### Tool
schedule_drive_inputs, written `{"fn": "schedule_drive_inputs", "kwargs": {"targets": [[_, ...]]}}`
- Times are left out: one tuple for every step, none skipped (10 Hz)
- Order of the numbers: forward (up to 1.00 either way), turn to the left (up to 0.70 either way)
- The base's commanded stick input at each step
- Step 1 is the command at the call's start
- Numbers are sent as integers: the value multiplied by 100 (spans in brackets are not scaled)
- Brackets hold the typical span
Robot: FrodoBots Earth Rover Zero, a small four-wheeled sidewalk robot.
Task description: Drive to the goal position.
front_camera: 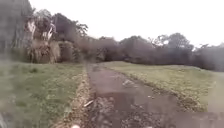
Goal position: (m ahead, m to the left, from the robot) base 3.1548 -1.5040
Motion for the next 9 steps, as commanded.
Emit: {"fn": "schedule_drive_inputs", "kwargs": {"targets": [[70,0],[70,0],[70,0],[70,0],[70,0],[70,0],[70,0],[70,0],[70,0]]}}
